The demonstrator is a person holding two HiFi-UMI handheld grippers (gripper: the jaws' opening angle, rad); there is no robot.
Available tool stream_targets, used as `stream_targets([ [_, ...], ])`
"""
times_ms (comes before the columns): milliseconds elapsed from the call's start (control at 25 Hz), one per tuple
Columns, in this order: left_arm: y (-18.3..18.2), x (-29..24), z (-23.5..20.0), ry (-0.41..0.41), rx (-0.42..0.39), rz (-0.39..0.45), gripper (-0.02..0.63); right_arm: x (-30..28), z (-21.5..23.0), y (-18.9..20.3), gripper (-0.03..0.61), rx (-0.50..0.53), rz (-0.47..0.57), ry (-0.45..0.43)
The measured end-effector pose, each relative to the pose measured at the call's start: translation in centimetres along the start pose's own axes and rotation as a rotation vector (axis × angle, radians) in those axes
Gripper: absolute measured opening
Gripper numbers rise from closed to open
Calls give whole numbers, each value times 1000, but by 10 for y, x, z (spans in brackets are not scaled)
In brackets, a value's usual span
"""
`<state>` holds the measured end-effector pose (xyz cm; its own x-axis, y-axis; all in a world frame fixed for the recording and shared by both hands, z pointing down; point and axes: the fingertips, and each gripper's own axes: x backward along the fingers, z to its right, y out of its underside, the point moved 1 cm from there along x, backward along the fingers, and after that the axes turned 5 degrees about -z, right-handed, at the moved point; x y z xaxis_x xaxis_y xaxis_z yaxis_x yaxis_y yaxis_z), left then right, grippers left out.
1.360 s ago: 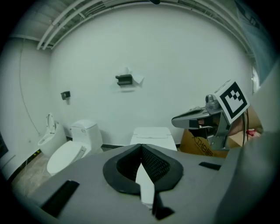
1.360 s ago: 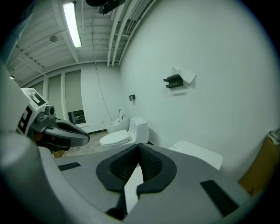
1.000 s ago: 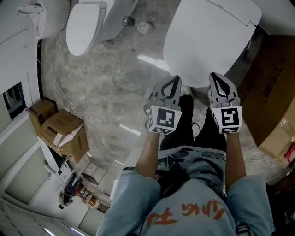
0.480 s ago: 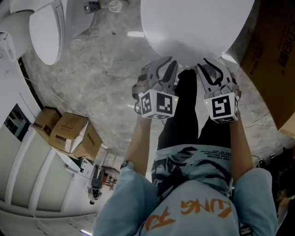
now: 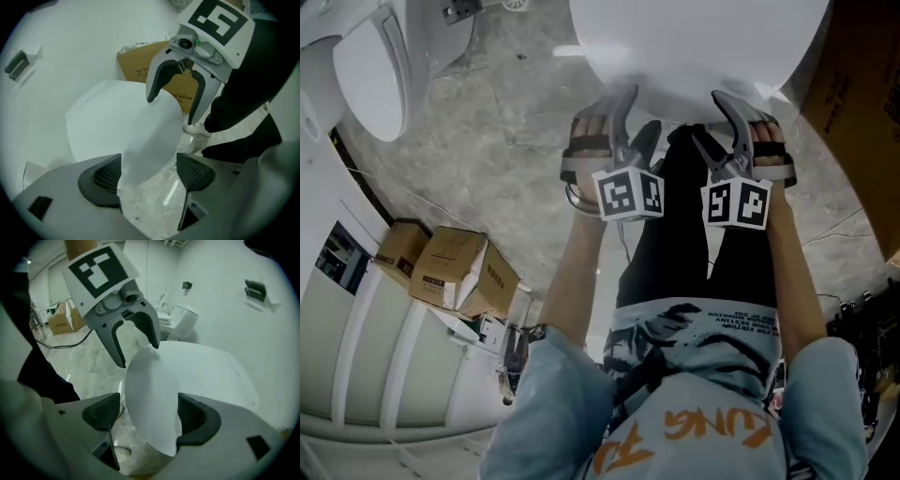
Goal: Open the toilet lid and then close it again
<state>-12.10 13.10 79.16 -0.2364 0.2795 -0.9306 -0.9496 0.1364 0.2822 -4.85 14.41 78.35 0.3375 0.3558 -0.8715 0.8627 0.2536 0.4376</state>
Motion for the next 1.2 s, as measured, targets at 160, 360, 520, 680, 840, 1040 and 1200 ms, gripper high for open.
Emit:
stream_targets([
  [160, 7, -13, 3, 14, -53, -13, 364, -20, -7, 4, 397, 50, -29, 38],
  [360, 8, -23, -1, -32, -96, -2, 367, -37, -9, 4, 393, 84, -61, 66],
  [520, 11, -27, 3, -23, -111, -9, 367, -45, -9, 2, 387, 106, -97, 102],
  [680, 4, -24, 3, -29, -120, -9, 365, -41, -9, 2, 391, 128, -123, 126],
  [840, 5, -25, 3, -35, -119, -23, 365, -43, -12, 1, 371, 139, -159, 116],
  [1040, 5, -14, -5, -99, -124, 3, 365, -26, -2, -9, 365, 98, -156, 104],
  [1200, 1, 1, -10, -147, -197, 17, 365, -7, 1, -15, 354, 65, -125, 86],
])
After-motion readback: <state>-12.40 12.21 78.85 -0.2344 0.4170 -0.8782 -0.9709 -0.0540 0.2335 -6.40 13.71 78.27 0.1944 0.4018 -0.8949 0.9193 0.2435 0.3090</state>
